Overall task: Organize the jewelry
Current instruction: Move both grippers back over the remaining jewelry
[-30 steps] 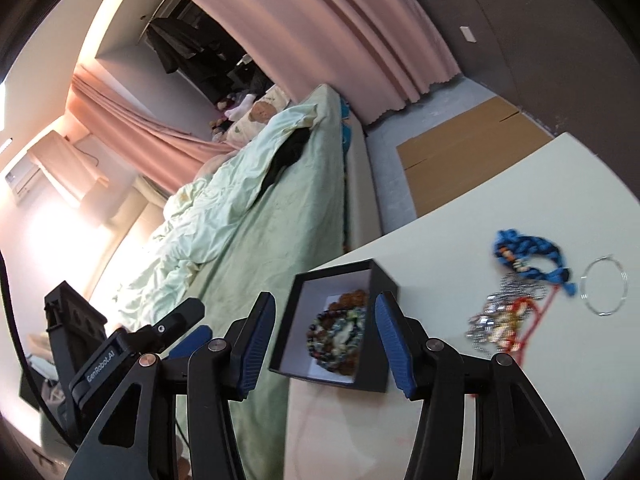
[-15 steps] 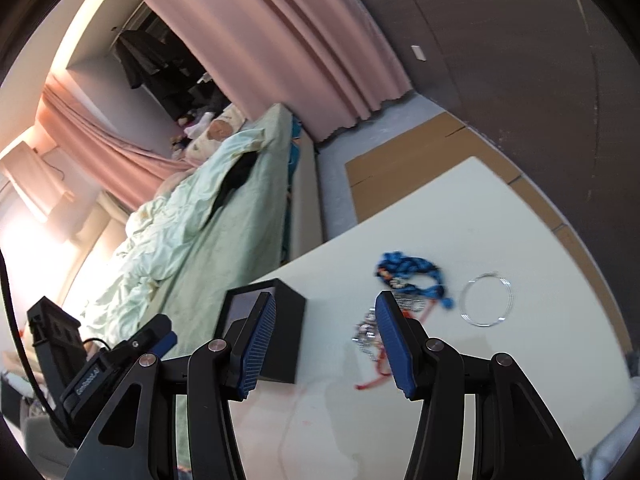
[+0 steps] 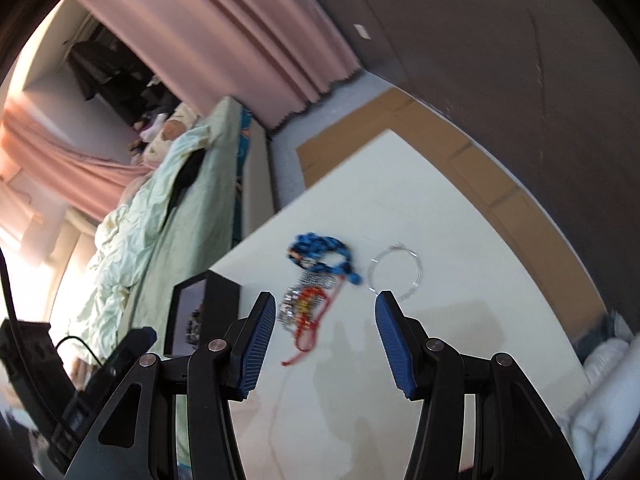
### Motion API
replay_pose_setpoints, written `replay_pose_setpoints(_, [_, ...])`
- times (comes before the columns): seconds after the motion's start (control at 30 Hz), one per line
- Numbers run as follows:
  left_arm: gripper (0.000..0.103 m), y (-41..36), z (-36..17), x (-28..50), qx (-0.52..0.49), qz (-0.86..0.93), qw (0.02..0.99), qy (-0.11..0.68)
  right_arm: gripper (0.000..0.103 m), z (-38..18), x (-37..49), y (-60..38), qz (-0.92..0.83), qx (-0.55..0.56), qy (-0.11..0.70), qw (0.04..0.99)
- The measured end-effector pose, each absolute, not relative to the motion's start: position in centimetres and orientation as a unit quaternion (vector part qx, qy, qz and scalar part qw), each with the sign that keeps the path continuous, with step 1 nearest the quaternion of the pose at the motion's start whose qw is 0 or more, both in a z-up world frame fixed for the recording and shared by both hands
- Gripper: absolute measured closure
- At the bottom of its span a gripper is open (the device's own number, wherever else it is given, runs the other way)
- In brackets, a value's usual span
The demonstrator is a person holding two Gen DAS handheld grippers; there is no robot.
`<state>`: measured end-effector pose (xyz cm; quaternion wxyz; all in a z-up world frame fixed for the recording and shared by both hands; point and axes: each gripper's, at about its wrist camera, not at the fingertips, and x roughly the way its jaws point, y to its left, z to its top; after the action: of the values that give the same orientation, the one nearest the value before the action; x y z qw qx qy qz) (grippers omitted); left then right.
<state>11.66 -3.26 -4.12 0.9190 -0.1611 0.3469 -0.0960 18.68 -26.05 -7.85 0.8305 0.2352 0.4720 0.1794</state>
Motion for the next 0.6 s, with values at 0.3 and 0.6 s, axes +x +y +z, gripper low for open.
replay_pose_setpoints(0.3, [0.049,-7.4,-6.9,13.0,-0.1,-0.102,0.914,0.379,0.05,-9.1,18.9,-28.7,0.158,0.258,0.499,0.812])
replay_pose_setpoints(0.6, [0.06,-10.1,-10.7,14.5,-0.032,-0.075,0.912,0.403,0.05,-9.0,19.2,-29.6,0.16,0.265,0.5,0.809])
